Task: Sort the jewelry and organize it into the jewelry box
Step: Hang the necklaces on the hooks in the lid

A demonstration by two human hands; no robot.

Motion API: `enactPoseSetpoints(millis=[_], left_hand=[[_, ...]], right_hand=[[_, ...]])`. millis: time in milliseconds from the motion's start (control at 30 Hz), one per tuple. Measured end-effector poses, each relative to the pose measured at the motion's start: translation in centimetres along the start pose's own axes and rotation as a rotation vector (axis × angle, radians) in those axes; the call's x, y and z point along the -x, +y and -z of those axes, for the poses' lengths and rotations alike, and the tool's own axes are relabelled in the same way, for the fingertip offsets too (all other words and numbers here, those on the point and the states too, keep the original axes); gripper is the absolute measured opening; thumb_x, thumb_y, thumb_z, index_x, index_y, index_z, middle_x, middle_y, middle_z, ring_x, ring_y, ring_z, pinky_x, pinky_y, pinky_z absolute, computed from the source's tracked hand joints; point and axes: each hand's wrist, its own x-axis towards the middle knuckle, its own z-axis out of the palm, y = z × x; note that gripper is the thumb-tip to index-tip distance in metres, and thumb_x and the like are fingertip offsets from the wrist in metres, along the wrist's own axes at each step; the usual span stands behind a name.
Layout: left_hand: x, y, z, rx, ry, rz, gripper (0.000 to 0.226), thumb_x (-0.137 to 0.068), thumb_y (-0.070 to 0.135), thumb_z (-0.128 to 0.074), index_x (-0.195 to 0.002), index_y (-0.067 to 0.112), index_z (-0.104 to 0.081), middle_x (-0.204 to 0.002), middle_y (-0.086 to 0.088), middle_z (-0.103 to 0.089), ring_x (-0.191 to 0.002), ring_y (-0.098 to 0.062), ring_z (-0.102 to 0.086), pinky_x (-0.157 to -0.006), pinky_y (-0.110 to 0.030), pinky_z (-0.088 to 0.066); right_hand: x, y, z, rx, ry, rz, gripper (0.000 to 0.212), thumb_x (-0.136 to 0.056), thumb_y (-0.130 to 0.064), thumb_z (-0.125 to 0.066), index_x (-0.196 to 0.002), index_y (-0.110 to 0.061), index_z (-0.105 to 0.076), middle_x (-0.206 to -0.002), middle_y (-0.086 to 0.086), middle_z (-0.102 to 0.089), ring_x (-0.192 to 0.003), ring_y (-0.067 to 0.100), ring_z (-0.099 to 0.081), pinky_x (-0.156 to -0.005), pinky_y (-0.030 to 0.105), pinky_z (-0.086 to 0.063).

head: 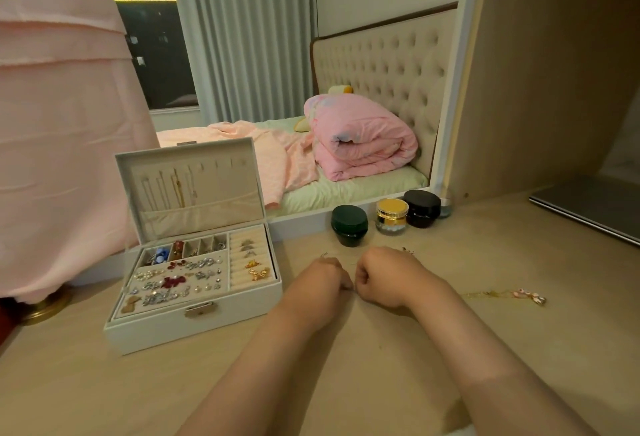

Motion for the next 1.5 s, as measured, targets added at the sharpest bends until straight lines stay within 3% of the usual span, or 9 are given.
enactPoseSetpoints(millis=[200, 367, 567, 667, 867, 1000, 1100, 1300, 1500], left_hand=[[0.9, -0.2, -0.3, 0.159, 0.116, 0.019, 0.006, -0.09, 0.027, -0.068, -0.089, 0.031, -0.073, -0.094, 0.012, -0.062, -0.094, -0.006, -0.053, -0.084, -0.02, -0.042], [1.5, 1.0, 1.4, 0.733, 0.215, 0.244, 0.011, -0.093, 0.021, -0.065, -0.084, 0.021, -0.07, -0.087, 0.004, -0.072, -0.084, -0.009, -0.066, -0.08, -0.026, -0.051], [3.1, 0.1, 6.8, 1.111, 0.164, 0.268, 0.015, -0.1, 0.009, -0.054, -0.087, 0.009, -0.062, -0.069, -0.003, -0.066, -0.066, -0.017, -0.064, -0.074, -0.032, -0.055], [5.0, -0.8, 9.7, 1.092, 0.067, 0.245, 0.016, -0.1, 0.011, -0.055, -0.084, 0.011, -0.06, -0.064, 0.001, -0.053, -0.06, -0.015, -0.05, -0.063, -0.023, -0.045], [9.4, -3.4, 13.8, 0.853, 0.003, 0.211, 0.017, -0.099, 0.022, -0.06, -0.084, 0.017, -0.068, -0.065, 0.001, -0.049, -0.061, -0.014, -0.044, -0.062, -0.026, -0.04], [11.5, -5.2, 15.3, 0.584, 0.069, 0.25, 0.016, -0.096, 0.034, -0.063, -0.086, 0.023, -0.069, -0.058, 0.01, -0.049, -0.056, -0.008, -0.044, -0.058, -0.028, -0.039], [12.8, -6.8, 16.4, 0.576, 0.096, 0.262, 0.015, -0.096, 0.033, -0.063, -0.086, 0.023, -0.068, -0.057, 0.011, -0.049, -0.054, -0.006, -0.044, -0.057, -0.026, -0.039], [15.0, -11.2, 18.5, 0.338, 0.025, 0.401, 0.016, -0.091, 0.034, -0.07, -0.082, 0.022, -0.075, -0.064, 0.01, -0.067, -0.054, -0.002, -0.053, -0.063, -0.023, -0.048], [15.0, -13.1, 19.1, 0.407, 0.11, 0.397, 0.013, -0.091, 0.03, -0.071, -0.082, 0.022, -0.076, -0.066, 0.005, -0.069, -0.058, -0.002, -0.057, -0.064, -0.02, -0.046]], right_hand=[[0.2, 1.0, 0.8, -0.33, -0.016, 0.06, 0.024, -0.097, -0.034, -0.057, -0.091, -0.014, -0.069, -0.092, 0.012, -0.068, -0.084, 0.027, -0.064, -0.079, 0.042, -0.054], [0.2, 1.1, 2.0, -0.718, -0.021, 0.151, 0.022, -0.102, -0.025, -0.054, -0.087, -0.018, -0.07, -0.085, -0.005, -0.071, -0.082, 0.013, -0.064, -0.081, 0.033, -0.05], [1.0, -0.9, 3.6, -1.083, -0.067, 0.252, 0.018, -0.104, -0.016, -0.053, -0.091, -0.016, -0.066, -0.077, 0.001, -0.065, -0.073, 0.018, -0.061, -0.075, 0.032, -0.054], [1.7, -3.0, 4.0, -1.115, -0.081, 0.298, 0.016, -0.103, -0.015, -0.054, -0.092, -0.014, -0.065, -0.077, 0.003, -0.063, -0.071, 0.019, -0.059, -0.072, 0.031, -0.054], [3.1, -7.7, 3.4, -0.925, -0.189, 0.354, 0.025, -0.103, -0.027, -0.056, -0.117, -0.012, -0.07, -0.07, -0.002, -0.06, -0.057, 0.012, -0.047, -0.058, 0.025, -0.038], [2.9, -10.9, 3.8, -0.872, -0.207, 0.406, 0.016, -0.098, -0.03, -0.064, -0.101, -0.021, -0.078, -0.066, -0.005, -0.058, -0.055, 0.009, -0.043, -0.059, 0.024, -0.035], [1.9, -13.1, 4.0, -0.9, -0.185, 0.409, 0.015, -0.096, -0.028, -0.068, -0.096, -0.02, -0.08, -0.063, -0.005, -0.059, -0.053, 0.008, -0.043, -0.058, 0.022, -0.037], [-0.1, -16.6, 3.7, -0.705, -0.296, 0.358, 0.01, -0.09, -0.026, -0.074, -0.09, -0.019, -0.082, -0.072, 0.002, -0.069, -0.058, 0.014, -0.046, -0.057, 0.026, -0.038], [-2.2, -18.0, 4.1, -0.763, -0.187, 0.355, 0.012, -0.092, -0.022, -0.071, -0.09, -0.017, -0.082, -0.07, 0.001, -0.068, -0.053, 0.01, -0.046, -0.051, 0.023, -0.037]])
